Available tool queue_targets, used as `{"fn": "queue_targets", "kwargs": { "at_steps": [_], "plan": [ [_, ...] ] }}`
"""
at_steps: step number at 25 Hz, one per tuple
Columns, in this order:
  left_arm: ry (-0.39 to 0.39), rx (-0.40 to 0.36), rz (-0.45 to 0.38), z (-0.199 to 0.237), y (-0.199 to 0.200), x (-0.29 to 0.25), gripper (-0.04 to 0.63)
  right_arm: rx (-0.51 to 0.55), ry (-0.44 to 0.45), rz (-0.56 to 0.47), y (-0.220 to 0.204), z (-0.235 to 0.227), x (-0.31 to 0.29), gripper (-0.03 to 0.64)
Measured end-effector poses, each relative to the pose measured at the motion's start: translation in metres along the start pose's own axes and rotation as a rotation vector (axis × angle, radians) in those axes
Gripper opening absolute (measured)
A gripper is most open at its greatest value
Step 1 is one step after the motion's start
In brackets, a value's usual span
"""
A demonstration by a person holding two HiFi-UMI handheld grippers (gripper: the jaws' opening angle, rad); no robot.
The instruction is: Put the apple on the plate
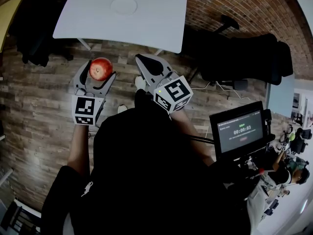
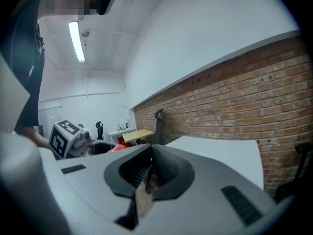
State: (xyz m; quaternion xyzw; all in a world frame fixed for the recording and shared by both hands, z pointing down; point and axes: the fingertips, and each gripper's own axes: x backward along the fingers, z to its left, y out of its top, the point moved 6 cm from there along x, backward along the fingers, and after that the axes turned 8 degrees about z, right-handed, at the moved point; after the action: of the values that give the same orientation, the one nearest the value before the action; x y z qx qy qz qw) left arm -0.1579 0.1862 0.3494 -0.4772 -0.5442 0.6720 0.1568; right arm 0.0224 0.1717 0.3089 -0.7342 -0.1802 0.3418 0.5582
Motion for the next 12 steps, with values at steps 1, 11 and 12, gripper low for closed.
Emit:
{"fn": "queue_targets", "kwargs": {
  "at_steps": [1,11,12],
  "plan": [
    [0.001,-0.005,0.006,0.002,0.003,-0.006,0.400,-0.003,0.003,-0.001,0.002,-0.006,-0.003,0.003],
    [0.044,0.017,0.016,0.028,0.049,-0.074,0.400,0.004,0.065,0.010,0.032,-0.086,-0.041,0.003],
    [0.052,0.021,0.014,0.029,0.049,-0.072,0.399,0.014,0.074,0.008,0.035,-0.085,-0.044,0.003]
  ]
}}
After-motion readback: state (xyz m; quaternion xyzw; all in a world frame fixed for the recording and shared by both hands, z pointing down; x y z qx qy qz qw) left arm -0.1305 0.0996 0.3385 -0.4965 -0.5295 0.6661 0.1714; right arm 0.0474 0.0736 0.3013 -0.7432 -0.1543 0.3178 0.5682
